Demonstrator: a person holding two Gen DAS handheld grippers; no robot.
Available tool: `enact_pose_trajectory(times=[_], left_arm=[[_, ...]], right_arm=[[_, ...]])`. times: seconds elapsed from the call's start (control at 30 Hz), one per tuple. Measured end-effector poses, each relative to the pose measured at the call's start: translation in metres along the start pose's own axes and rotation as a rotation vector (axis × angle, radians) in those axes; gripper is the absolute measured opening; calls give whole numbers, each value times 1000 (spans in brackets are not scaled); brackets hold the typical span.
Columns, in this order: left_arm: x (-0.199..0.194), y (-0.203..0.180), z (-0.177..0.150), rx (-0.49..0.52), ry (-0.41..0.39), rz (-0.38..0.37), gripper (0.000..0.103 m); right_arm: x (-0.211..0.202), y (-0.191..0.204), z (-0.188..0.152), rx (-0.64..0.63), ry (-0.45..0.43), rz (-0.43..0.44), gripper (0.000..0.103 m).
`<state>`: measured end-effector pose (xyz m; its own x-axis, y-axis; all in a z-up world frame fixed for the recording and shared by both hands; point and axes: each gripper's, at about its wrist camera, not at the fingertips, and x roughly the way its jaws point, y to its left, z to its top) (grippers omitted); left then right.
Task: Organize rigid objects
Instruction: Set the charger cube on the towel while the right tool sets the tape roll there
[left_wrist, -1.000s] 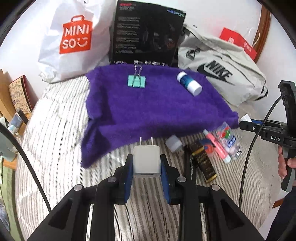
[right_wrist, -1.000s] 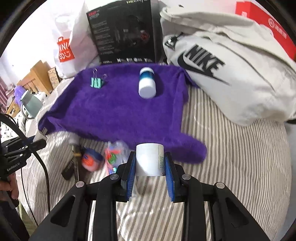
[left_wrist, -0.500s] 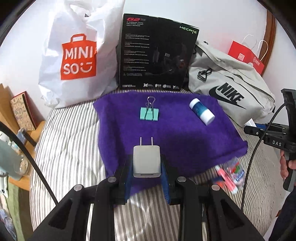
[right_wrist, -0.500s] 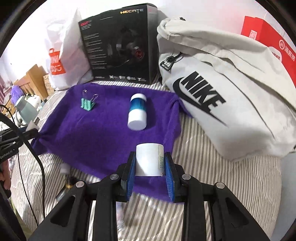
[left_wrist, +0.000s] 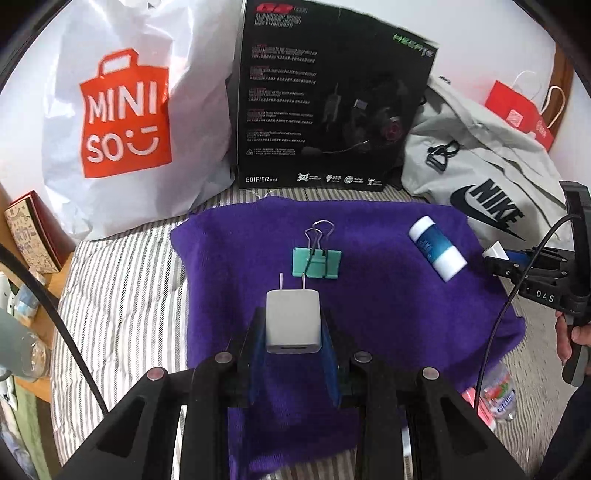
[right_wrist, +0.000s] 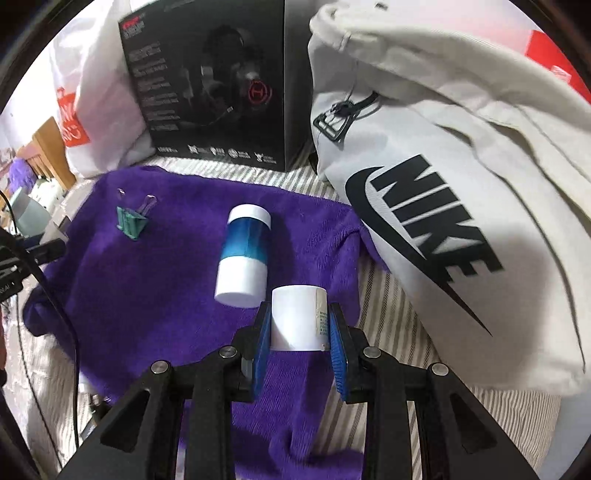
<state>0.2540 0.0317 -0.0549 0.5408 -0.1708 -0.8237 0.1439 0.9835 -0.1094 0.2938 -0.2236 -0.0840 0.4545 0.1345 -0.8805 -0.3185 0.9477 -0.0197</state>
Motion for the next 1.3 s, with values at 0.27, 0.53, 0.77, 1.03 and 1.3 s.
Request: enact_pose_trajectory(times=[0.27, 0.53, 0.77, 1.03, 1.3], left_arm=[[28, 8, 3, -23, 45, 9, 26], [44, 11, 7, -20, 69, 30, 26], [54, 8, 7, 7, 99, 49, 26], [59, 0, 7, 54, 107, 94, 27], [54, -4, -4, 52, 127, 70, 59]], right_arm=[[26, 5, 4, -32, 41, -4, 29], [32, 10, 8, -51, 42, -1, 30], [43, 16, 6, -68, 70, 10, 29], [40, 14, 4, -74, 67, 15, 30], [25, 17, -15, -76, 106, 36, 35]])
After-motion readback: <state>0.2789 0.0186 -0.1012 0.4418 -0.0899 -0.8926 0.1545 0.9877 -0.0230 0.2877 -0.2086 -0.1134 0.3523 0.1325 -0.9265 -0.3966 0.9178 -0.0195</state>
